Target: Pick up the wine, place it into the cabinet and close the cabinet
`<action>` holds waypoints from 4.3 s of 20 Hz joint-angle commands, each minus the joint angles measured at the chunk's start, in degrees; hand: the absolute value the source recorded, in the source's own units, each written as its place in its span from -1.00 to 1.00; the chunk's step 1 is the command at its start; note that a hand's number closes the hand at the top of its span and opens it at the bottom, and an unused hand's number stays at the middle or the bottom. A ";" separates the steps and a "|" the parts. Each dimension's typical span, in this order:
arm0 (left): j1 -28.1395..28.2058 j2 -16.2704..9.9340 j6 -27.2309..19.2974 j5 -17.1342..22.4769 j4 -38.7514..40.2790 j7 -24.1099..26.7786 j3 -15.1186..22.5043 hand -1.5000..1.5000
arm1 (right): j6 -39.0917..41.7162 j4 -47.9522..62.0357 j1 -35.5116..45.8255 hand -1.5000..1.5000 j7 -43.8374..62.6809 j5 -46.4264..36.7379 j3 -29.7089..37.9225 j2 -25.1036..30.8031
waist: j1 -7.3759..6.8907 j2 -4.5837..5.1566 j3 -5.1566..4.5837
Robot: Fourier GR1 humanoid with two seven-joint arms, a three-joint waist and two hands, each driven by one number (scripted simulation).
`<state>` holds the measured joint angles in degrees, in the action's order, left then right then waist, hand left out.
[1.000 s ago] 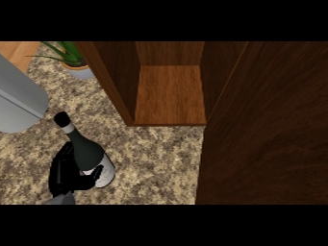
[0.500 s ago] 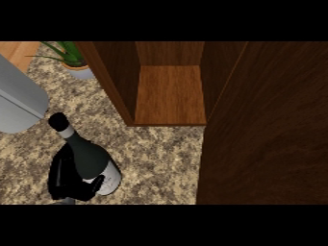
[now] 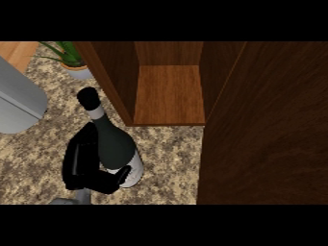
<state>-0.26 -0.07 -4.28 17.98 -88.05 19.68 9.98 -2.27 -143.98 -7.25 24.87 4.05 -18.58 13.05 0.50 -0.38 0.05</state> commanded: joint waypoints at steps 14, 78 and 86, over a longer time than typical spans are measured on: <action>-20.02 0.06 -24.98 4.13 5.46 -12.98 9.48 1.00 | 1.74 -11.86 -3.34 -1.00 4.91 6.94 2.79 -0.33 | 1.12 0.39 -0.04; -63.02 -4.73 -32.60 24.08 78.68 10.49 9.48 -1.00 | 8.80 -10.62 -7.24 -1.00 2.10 9.26 4.98 -3.63 | 2.72 1.13 -0.08; -65.42 -3.59 -35.49 22.41 83.44 9.86 8.86 -1.00 | 10.83 -6.81 -8.29 -1.00 -1.43 7.69 2.75 -4.30 | 3.31 1.55 -0.09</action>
<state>-65.57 -1.68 -39.51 41.32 -7.34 29.35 18.92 8.29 -143.00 -14.08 19.59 6.01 -16.72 7.75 3.78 0.75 0.09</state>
